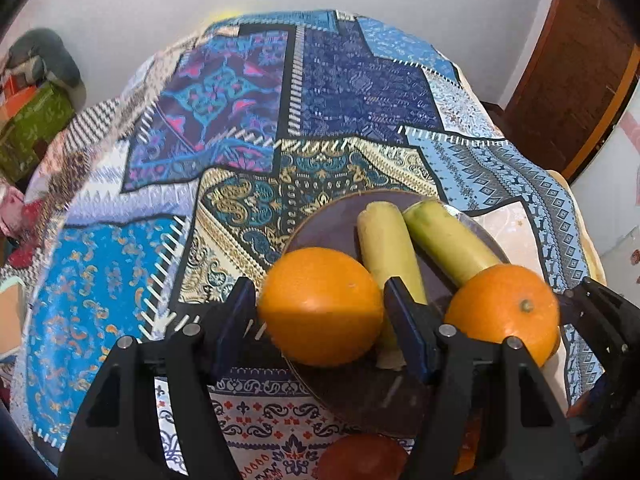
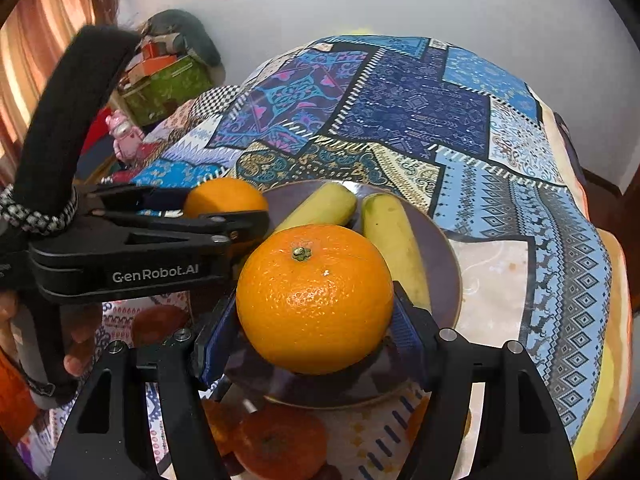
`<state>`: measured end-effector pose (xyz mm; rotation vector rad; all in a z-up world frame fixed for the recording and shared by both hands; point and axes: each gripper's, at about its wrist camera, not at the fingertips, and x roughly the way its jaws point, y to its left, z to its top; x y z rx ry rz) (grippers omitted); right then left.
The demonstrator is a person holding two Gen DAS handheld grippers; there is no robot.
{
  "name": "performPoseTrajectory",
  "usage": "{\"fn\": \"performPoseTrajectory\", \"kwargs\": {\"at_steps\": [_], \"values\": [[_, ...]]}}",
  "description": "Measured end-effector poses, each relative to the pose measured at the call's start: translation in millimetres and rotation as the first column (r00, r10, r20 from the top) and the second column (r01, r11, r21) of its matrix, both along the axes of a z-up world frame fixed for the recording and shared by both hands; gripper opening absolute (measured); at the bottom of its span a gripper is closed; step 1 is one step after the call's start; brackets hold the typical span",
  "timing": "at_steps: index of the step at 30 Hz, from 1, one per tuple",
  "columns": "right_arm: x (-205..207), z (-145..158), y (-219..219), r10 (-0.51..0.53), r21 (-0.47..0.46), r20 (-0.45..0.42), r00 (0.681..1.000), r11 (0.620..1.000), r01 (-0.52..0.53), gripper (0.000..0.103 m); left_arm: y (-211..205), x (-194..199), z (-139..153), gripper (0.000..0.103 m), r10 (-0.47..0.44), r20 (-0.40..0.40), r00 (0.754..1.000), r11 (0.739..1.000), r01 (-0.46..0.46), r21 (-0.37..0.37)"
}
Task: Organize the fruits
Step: 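Lower both oranges onto the purple plate and open both tools, then move the left tool to the red tomato while the right tool reaches another tomato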
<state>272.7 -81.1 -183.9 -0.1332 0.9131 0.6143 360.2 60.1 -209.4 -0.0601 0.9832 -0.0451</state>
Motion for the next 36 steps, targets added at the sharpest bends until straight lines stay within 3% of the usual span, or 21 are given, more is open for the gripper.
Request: {"fn": "performPoseTrajectory", "kwargs": {"at_steps": [4, 9, 20, 29, 36], "values": [[0, -1, 3, 0.006, -0.015, 0.001, 1.0, 1.0, -0.006, 0.068, -6, -6, 9, 0.067, -0.027, 0.022, 0.999, 0.999, 0.026, 0.025], [5, 6, -11, -0.031, 0.046, -0.026, 0.999, 0.998, 0.032, 0.069, 0, -17, 20, 0.067, -0.01, 0.034, 0.999, 1.0, 0.01, -0.001], [-19, 39, -46, -0.074, 0.081, 0.045, 0.996, 0.994, 0.07, 0.069, 10, -69, 53, 0.067, 0.004, 0.09, 0.996, 1.0, -0.002, -0.03], [-40, 44, -72, -0.106, 0.076, 0.068, 0.992, 0.992, 0.101, 0.069, 15, -106, 47, 0.067, 0.013, 0.066, 0.998, 0.999, -0.009, -0.048], [-56, 30, -81, -0.11, 0.074, 0.024, 0.994, 0.991, 0.108, 0.069, 12, -125, 27, 0.067, 0.009, 0.016, 1.0, 0.997, -0.008, -0.076]]}}
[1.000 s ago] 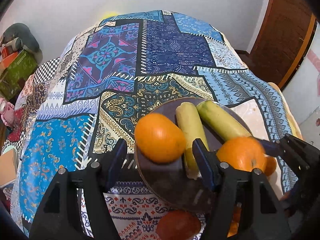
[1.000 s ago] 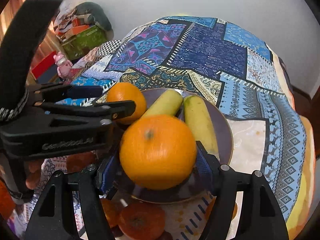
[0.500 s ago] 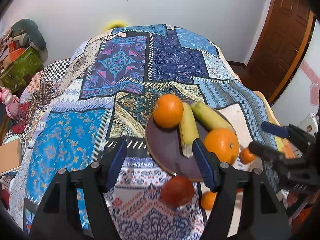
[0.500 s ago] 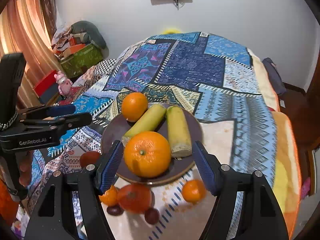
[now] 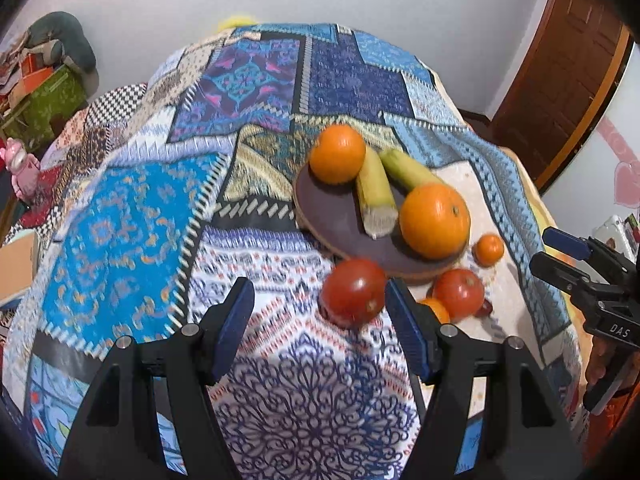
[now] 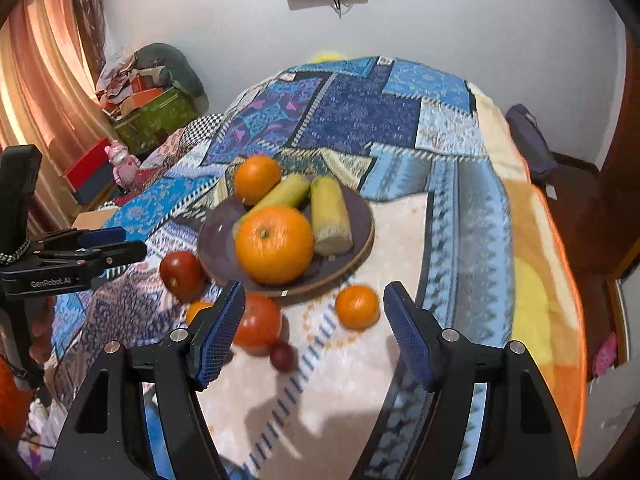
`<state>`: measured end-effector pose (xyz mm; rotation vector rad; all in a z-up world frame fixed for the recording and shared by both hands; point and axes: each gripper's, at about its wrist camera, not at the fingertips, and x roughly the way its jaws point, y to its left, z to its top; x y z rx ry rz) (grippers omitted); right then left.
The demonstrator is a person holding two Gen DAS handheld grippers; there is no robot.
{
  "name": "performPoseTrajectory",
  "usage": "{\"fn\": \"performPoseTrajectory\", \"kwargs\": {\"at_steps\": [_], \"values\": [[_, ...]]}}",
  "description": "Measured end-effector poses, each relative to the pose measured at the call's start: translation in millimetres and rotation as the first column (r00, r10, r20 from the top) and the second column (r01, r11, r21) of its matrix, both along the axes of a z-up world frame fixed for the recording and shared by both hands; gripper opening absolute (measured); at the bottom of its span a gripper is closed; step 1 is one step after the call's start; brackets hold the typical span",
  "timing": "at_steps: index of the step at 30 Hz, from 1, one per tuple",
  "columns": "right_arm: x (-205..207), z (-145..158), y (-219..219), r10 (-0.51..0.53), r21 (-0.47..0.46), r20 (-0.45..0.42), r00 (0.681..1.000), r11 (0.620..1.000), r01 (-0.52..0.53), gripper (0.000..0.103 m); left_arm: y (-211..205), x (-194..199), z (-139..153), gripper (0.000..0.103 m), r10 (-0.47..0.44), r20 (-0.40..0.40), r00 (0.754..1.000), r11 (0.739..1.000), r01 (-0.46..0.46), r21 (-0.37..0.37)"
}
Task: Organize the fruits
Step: 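Move the left tool to the red tomato while the right tool reaches another tomato, then lift the red tomato with the left tool while the right tool carries a tomato toward the plate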
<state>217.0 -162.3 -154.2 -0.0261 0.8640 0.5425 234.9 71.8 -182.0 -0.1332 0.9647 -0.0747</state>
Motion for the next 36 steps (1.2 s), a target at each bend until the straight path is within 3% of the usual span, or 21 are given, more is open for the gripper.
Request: {"fn": "performPoseTrajectory", "kwargs": {"at_steps": [7, 12, 15, 21, 26, 36], "values": [[-9, -21, 23, 0.065, 0.006, -0.049, 0.997, 0.998, -0.065, 0.069, -15, 0, -23, 0.067, -0.028, -0.042, 0.999, 0.999, 0.027, -0.018], [-7, -36, 37, 0.109, 0.004, -0.085, 0.99, 0.994, -0.109, 0.052, -24, 9, -30, 0.064, -0.042, -0.041, 0.998, 0.999, 0.041, -0.018], [-5, -43, 41, 0.12, 0.01, -0.106, 0.987, 0.993, -0.12, 0.05, -27, 15, -34, 0.057, -0.05, -0.048, 0.998, 0.999, 0.049, -0.021], [-2, -50, 43, 0.137, 0.024, -0.129, 0.982, 0.991, -0.135, 0.049, -26, 25, -44, 0.049, -0.052, -0.077, 0.996, 0.998, 0.049, -0.04], [1, -52, 45, 0.158, 0.047, -0.138, 0.978, 0.987, -0.152, 0.046, -21, 25, -45, 0.048, -0.044, -0.075, 0.996, 0.997, 0.039, -0.071], [-7, -44, 42, 0.152, 0.026, -0.099, 0.983, 0.988, -0.15, 0.045, -22, 13, -32, 0.047, -0.044, -0.046, 0.998, 0.997, 0.041, -0.063]]}}
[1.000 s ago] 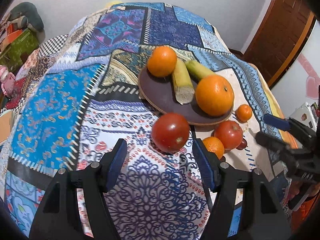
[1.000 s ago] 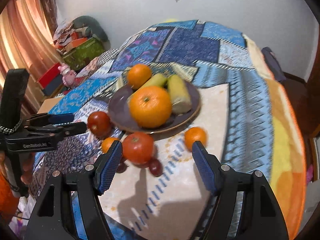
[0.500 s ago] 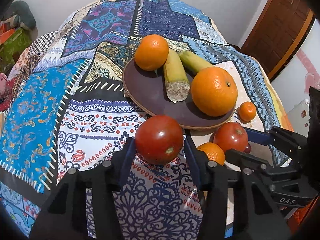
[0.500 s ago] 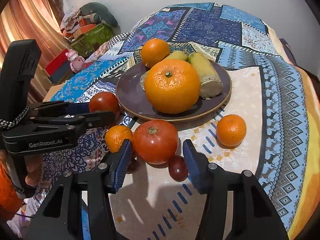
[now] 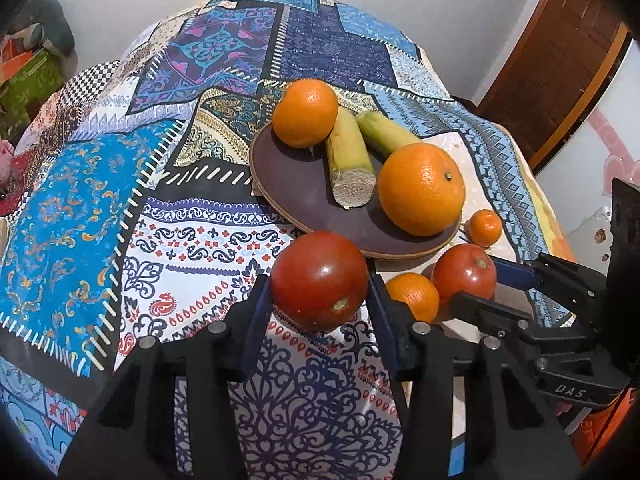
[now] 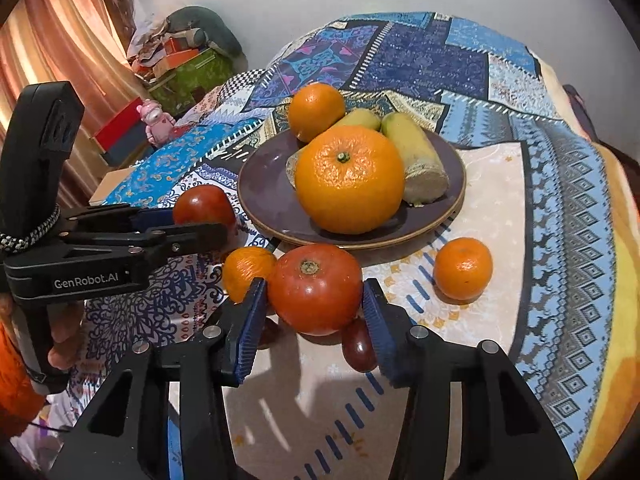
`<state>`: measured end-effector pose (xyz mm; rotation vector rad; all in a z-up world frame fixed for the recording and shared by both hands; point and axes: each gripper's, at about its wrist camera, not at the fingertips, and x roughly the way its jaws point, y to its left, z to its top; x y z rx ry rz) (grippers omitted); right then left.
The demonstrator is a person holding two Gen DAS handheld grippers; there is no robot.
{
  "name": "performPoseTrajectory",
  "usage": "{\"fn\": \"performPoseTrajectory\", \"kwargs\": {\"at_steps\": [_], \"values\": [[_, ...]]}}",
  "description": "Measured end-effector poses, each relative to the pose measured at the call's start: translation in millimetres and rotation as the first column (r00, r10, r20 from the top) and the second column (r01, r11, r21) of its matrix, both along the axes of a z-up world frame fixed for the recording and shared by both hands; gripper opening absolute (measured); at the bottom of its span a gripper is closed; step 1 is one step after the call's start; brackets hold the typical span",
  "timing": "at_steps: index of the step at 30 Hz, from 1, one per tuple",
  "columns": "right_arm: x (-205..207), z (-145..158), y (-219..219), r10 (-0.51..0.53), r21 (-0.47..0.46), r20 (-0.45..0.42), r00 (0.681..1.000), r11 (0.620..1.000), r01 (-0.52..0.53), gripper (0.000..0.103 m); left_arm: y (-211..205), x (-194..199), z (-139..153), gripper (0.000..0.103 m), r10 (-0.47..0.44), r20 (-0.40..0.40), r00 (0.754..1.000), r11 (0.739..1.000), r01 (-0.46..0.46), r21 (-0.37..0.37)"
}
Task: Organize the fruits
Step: 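Lift the red tomato with the left tool while the right tool carries a tomato toward the plate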
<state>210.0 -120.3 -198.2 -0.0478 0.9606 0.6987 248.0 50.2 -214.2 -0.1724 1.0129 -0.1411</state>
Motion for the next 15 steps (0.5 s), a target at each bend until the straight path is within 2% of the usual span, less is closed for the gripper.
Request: {"fn": "performPoseTrajectory", "kwargs": {"at_steps": [8, 15], "values": [[0, 17, -14, -0.04, 0.025, 0.033, 0.999, 0.999, 0.039, 0.045, 5, -7, 22, 0.047, 0.01, 0.053, 0.999, 1.0, -0.01, -0.004], [12, 44, -19, -0.081, 0.063, 0.102, 0.991, 0.995, 0.074, 0.045, 11, 0, 47, 0.047, 0.028, 0.115, 0.993, 1.0, -0.029, 0.005]]}}
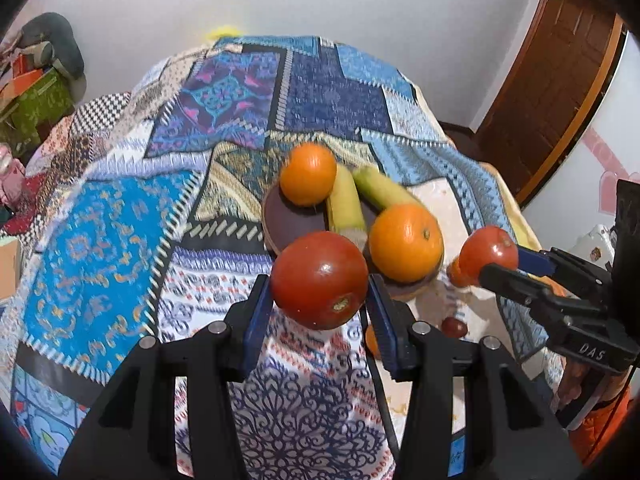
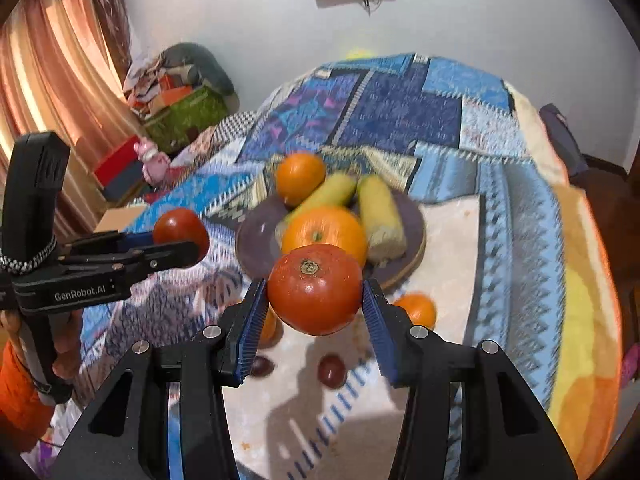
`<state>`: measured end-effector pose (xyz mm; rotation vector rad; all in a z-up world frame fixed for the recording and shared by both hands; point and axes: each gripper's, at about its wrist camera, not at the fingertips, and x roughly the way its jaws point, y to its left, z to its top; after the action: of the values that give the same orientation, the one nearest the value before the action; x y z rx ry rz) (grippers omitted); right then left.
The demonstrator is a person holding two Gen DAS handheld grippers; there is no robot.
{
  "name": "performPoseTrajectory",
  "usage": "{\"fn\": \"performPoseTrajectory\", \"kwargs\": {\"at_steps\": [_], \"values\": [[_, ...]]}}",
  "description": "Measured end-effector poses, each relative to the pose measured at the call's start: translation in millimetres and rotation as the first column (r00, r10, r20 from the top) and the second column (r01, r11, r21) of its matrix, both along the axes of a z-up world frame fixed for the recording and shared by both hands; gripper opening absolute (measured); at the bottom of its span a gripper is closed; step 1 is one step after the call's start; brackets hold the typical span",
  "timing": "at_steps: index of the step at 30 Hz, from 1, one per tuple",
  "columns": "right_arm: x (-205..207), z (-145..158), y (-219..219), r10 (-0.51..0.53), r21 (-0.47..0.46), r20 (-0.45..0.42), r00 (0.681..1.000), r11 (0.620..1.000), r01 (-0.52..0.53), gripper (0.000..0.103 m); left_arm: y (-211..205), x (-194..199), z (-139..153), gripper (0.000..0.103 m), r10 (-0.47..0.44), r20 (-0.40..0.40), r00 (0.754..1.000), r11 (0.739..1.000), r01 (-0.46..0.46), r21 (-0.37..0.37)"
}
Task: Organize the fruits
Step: 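Lift the red tomato with the left tool while the right tool carries a tomato toward the plate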
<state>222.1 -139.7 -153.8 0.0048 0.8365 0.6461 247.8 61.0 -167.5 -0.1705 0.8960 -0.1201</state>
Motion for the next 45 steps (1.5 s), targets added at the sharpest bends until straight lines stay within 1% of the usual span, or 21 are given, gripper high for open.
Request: {"fn": "performPoseTrajectory", "kwargs": {"at_steps": [5, 10, 17, 21, 28, 36, 43, 45], "values": [[18, 15, 4, -0.022, 0.018, 0.048, 0.999, 1.0, 0.021, 0.045, 4, 16, 14, 0.047, 0.014, 0.038, 0.999, 1.0, -0.014, 0.005], [42, 21, 12, -0.039, 0.03, 0.066, 0.997, 0.999, 0.037, 0.045, 8, 35, 17, 0.047, 0.023, 0.045, 0.999, 1.0, -0.023, 0.009], [69, 12, 26, -0.049, -0.005, 0.057, 0.997, 0.999, 0.049, 0.045, 8, 65, 0, 0.047, 0.031, 0.01, 0.999, 0.999, -0.032, 0.041], [82, -2, 34, -0.052, -0.022, 0.022, 0.998, 0.998, 0.052, 0.045, 7, 81, -14, 0.047, 0.03, -0.02, 0.999, 0.998, -0.029, 0.048], [97, -16, 46, -0.035, -0.065, -0.016, 0.999, 0.997, 0.034, 0.045, 3, 101, -36, 0.047, 0.026, -0.066, 0.997, 0.998, -0.022, 0.057], [102, -28, 53, -0.016, -0.103, -0.044, 0.999, 0.995, 0.011, 0.045, 2, 104, -40, 0.048, 0.022, -0.072, 0.997, 0.998, -0.018, 0.061], [100, -32, 57, 0.006, -0.106, -0.061, 0.998, 0.994, -0.012, 0.046, 3, 106, -55, 0.048, 0.025, -0.133, 0.991, 0.999, -0.019, 0.045], [100, -32, 57, 0.006, -0.103, -0.066, 0.998, 0.995, -0.013, 0.046, 4, 104, -54, 0.048, 0.021, -0.121, 0.992, 0.999, -0.017, 0.037]]}}
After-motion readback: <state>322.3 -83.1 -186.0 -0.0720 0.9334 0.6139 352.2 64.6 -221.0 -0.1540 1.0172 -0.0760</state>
